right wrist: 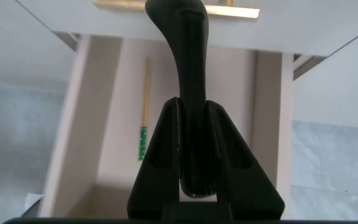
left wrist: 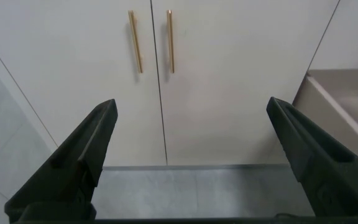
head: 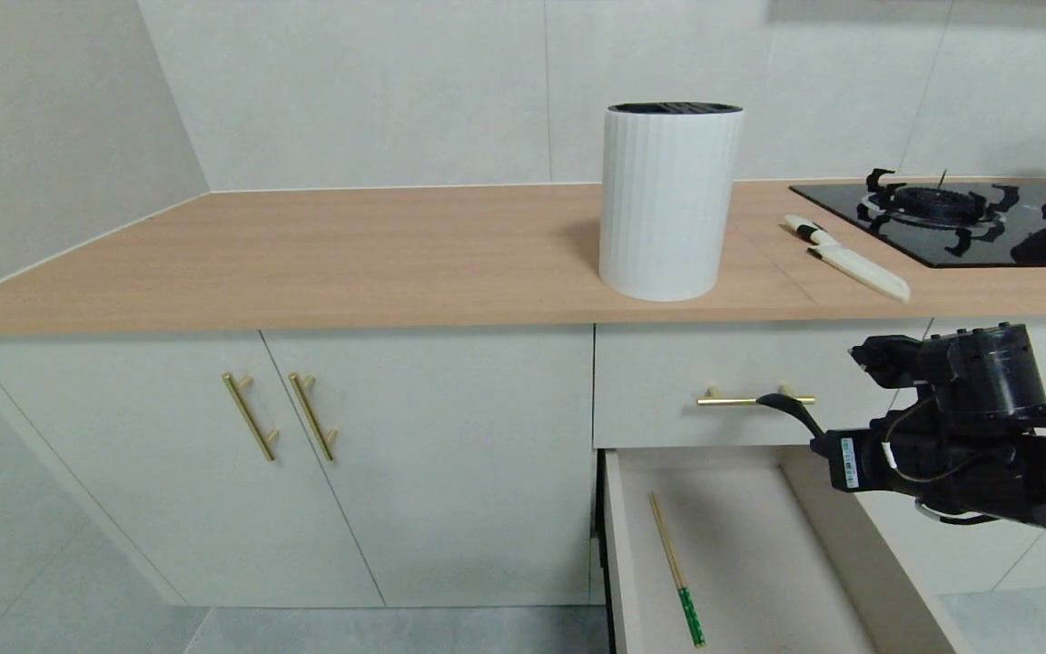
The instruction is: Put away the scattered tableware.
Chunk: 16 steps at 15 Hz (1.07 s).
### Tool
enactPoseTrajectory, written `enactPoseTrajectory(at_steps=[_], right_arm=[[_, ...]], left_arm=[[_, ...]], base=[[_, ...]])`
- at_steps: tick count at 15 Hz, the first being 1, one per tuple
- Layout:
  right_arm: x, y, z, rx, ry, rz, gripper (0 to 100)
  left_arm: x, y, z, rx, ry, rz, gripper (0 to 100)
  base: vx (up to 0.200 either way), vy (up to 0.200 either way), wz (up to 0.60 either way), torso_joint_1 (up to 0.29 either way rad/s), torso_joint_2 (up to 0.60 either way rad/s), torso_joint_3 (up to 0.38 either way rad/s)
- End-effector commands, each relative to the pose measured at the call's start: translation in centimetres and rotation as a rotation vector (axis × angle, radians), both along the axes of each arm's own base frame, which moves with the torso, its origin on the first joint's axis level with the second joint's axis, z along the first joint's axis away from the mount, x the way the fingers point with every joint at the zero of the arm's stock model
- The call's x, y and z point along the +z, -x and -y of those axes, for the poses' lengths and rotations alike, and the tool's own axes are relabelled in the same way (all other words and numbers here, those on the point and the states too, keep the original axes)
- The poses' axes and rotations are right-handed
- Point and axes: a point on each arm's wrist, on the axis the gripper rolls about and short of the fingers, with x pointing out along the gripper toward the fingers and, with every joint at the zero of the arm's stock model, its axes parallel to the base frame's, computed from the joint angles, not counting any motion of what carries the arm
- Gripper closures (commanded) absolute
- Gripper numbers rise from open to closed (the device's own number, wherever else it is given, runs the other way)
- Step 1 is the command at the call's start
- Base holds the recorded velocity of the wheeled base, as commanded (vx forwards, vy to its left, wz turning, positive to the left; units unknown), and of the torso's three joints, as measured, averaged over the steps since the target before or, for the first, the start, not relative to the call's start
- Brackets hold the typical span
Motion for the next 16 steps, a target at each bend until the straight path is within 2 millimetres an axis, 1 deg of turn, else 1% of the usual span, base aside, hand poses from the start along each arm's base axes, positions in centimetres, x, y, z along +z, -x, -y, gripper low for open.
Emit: enactPoseTrajectory(at_steps=[1,6,8,13,15,16], right_arm=[[-0.1,-0.1,0.0,0.001,0.001,-0.004,100],[-0.4,-0.2,-0.1,0.001,0.005,-0.014,100],[-0.6,-0.3,-0.1,0.001,0.006,-0.020,100],[-0.9,-0.4,-0.1,0.001,0.010,-0.030,100],[-1.6,-0.8,-0.3,0.001,0.017,-0.052,100],[-2.6,-1.4,-0.5,0.001,0.022,-0.067,100]], left_arm=[[0.0,0.0,0.0,0.000,0.000,0.001,0],[0.0,0.0,0.0,0.000,0.000,0.001,0],[0.0,0.0,0.0,0.000,0.000,0.001,0],[0.0,0.0,0.0,0.000,0.000,0.001,0],[0.0,0.0,0.0,0.000,0.000,0.001,0],[0.0,0.0,0.0,0.000,0.000,0.001,0]], base=[[0.000,0.000,0.00,-0.154,0.47,0.305],[0.000,0.000,0.00,-0.124,0.45,0.314],[0.000,0.000,0.00,-0.039,0.25,0.195],[0.000,0.000,0.00,-0.013,0.04,0.017],[0.000,0.000,0.00,0.000,0.00,0.000],[0.000,0.000,0.00,0.000,0.00,0.000]])
